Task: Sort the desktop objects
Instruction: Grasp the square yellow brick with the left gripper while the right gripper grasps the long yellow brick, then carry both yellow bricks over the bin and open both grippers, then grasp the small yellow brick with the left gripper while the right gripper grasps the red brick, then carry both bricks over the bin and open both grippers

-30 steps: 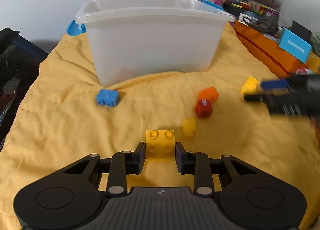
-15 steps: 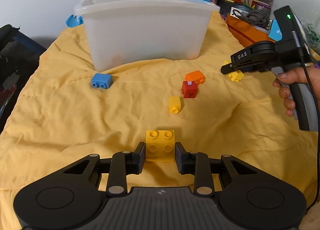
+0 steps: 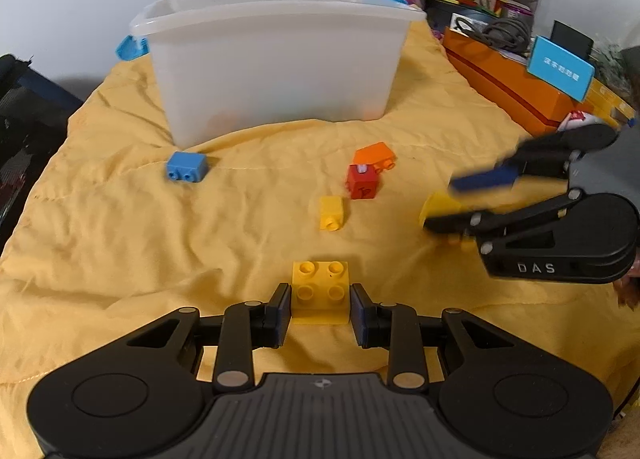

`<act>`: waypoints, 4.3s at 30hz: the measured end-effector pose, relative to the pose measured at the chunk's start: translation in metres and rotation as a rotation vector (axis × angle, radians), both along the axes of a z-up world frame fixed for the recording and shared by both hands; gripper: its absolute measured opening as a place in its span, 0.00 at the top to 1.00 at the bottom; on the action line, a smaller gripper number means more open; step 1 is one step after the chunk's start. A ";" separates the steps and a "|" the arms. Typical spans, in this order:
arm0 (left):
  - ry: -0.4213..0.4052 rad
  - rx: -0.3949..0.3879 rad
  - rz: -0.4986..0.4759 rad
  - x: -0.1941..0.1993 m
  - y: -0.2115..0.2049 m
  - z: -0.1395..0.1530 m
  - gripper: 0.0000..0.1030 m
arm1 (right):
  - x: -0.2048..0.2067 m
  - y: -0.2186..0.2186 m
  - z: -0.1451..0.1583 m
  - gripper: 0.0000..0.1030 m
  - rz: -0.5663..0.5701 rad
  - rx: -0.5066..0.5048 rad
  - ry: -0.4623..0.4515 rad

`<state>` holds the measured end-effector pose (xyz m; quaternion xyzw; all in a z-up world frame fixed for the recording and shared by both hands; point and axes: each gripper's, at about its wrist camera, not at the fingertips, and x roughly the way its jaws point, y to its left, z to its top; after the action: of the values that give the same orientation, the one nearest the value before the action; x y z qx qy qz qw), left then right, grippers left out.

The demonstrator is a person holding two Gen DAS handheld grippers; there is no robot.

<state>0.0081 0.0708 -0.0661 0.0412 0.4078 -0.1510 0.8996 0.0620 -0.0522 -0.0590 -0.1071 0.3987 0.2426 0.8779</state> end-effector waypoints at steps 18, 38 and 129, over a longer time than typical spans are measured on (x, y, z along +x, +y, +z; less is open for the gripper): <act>-0.012 0.014 0.000 -0.008 -0.004 0.002 0.67 | -0.029 0.035 -0.014 0.56 0.004 -0.341 -0.220; -0.132 -0.064 0.002 0.004 0.009 0.045 0.67 | -0.009 -0.010 -0.007 0.74 -0.200 -0.118 -0.051; -0.180 -0.087 -0.022 0.028 0.008 0.054 0.83 | 0.025 0.012 0.000 0.71 -0.103 0.037 -0.071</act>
<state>0.0357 0.0791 -0.0125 0.0199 0.3179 -0.1741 0.9318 0.0868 -0.0404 -0.0585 -0.0789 0.3677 0.2006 0.9046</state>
